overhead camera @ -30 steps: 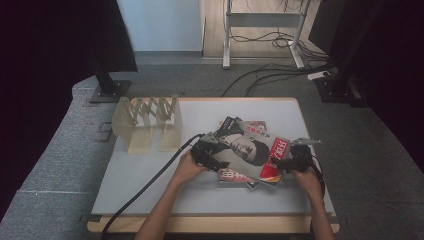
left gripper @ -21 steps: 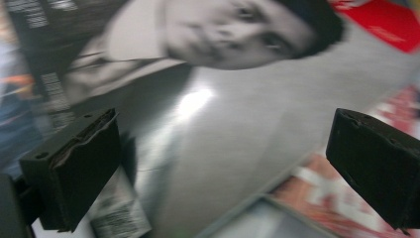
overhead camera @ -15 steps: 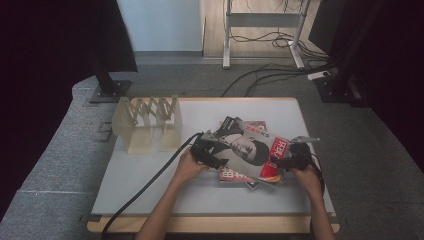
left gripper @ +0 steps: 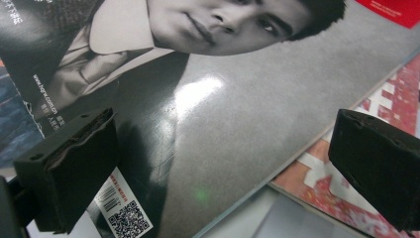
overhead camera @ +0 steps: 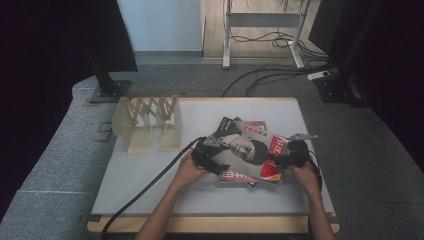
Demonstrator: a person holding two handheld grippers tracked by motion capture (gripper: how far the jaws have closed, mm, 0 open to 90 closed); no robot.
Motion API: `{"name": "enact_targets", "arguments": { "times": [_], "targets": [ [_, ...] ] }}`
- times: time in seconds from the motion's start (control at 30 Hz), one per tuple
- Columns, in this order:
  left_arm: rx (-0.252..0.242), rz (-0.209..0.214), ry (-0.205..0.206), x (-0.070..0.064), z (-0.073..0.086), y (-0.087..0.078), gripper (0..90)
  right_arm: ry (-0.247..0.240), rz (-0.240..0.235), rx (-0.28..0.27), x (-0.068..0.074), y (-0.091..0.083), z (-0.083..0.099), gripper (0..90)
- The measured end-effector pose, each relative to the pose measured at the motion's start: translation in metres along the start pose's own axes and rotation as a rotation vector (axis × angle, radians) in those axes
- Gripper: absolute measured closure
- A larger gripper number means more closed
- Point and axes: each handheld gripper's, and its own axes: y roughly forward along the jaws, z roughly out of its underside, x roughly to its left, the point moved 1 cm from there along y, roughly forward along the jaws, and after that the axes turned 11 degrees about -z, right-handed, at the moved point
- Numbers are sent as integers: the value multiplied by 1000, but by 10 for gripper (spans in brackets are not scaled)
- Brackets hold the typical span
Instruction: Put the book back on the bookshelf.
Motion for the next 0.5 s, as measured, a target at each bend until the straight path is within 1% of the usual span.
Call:
{"name": "enact_targets", "arguments": {
  "times": [0.07,0.1,0.13,0.17,0.2,0.23,0.27,0.43,0.5],
  "targets": [
    [-3,-29,-31,7,0,-1,0,-2,-4,1,0,1,-1,0],
    [6,-57,-43,11,0,0,0,-6,-2,2,0,2,-2,0],
    [8,-77,-52,16,0,1,0,-6,-1,3,0,2,-2,0],
    [10,-82,-67,20,1,3,0,-8,0,5,0,2,-2,0],
    [10,-75,-84,24,1,4,0,-8,1,6,0,2,-2,0],
    [10,-75,-84,24,1,4,0,-8,1,6,0,2,-2,0],
    [12,-42,-101,26,3,7,0,-4,-3,4,0,2,-2,0],
    [21,-39,-119,24,3,7,0,-2,-15,3,-2,3,-2,0],
    [29,-40,-122,22,4,6,0,-7,-12,5,-2,3,-3,0]
  ]
}}
